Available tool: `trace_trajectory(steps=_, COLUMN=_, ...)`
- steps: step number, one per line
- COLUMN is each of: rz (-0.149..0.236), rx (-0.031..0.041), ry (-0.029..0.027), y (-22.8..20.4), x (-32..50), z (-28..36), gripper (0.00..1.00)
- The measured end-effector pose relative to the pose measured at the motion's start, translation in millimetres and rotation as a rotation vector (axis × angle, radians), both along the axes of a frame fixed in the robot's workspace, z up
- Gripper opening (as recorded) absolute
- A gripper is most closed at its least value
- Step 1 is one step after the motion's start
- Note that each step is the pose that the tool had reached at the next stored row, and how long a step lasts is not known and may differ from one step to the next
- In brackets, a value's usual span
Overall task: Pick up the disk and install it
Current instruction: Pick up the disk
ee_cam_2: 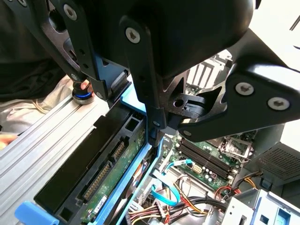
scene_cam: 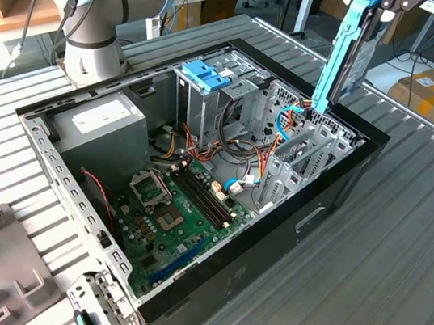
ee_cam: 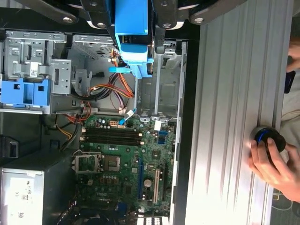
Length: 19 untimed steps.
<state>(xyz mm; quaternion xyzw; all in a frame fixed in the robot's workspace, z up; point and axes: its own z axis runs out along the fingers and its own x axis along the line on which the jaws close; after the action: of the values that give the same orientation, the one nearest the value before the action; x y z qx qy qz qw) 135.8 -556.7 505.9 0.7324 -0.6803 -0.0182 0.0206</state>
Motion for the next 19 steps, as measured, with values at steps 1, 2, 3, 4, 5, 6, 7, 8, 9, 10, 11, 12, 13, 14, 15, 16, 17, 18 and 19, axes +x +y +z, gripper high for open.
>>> trace_trajectory(steps=1, rz=0.000, rx=0.0000, ry=0.0000, y=-0.1, x=0.4, z=0.0, gripper=0.37)
trace_trajectory(steps=2, rz=0.000, rx=0.0000, ry=0.0000, y=-0.3, x=0.7, z=0.0, gripper=0.37)
trace_trajectory(steps=3, rz=0.000, rx=0.0000, ry=0.0000, y=-0.5, x=1.1, z=-0.1, gripper=0.37)
trace_trajectory(steps=4, rz=0.000, rx=0.0000, ry=0.0000, y=-0.6, x=1.5, z=-0.1, gripper=0.37)
trace_trajectory(steps=5, rz=0.000, rx=0.0002, ry=0.0000, y=-0.8, x=2.0, z=-0.2, gripper=0.37)
trace_trajectory(steps=6, rz=0.000, rx=0.0001, ry=0.0000, y=-1.0, x=2.6, z=-0.2, gripper=0.37)
trace_trajectory(steps=7, rz=0.000, rx=0.0000, ry=0.0000, y=-1.2, x=3.1, z=-0.2, gripper=0.37)
trace_trajectory(steps=8, rz=0.000, rx=0.0000, ry=0.0000, y=-1.7, x=4.5, z=-0.2, gripper=0.37)
trace_trajectory(steps=9, rz=0.000, rx=0.0001, ry=0.0000, y=-2.0, x=5.3, z=-0.2, gripper=0.37)
trace_trajectory(steps=10, rz=0.000, rx=0.0001, ry=0.0000, y=-2.3, x=5.9, z=-0.2, gripper=0.37)
trace_trajectory(steps=11, rz=-0.002, rx=0.0004, ry=0.0000, y=-2.7, x=6.6, z=-0.2, gripper=0.37)
trace_trajectory(steps=12, rz=-0.003, rx=0.0010, ry=0.0000, y=-3.0, x=7.0, z=-0.3, gripper=0.37)
trace_trajectory(steps=13, rz=-0.005, rx=0.0019, ry=0.0000, y=-3.3, x=7.3, z=-0.3, gripper=0.37)
trace_trajectory(steps=14, rz=-0.008, rx=0.0034, ry=0.0001, y=-3.6, x=7.8, z=-0.3, gripper=0.37)
trace_trajectory(steps=15, rz=-0.011, rx=0.0043, ry=0.0001, y=-3.8, x=8.1, z=-0.3, gripper=0.37)
trace_trajectory(steps=16, rz=-0.017, rx=0.0057, ry=0.0000, y=-4.0, x=8.2, z=-0.3, gripper=0.37)
trace_trajectory(steps=17, rz=-0.022, rx=0.0066, ry=0.0000, y=-4.1, x=8.3, z=-0.3, gripper=0.37)
trace_trajectory(steps=18, rz=-0.034, rx=0.0079, ry=0.0000, y=-4.1, x=8.4, z=-0.2, gripper=0.37)
trace_trajectory(steps=19, rz=-0.046, rx=0.0093, ry=0.0000, y=-4.2, x=8.4, z=-0.3, gripper=0.37)
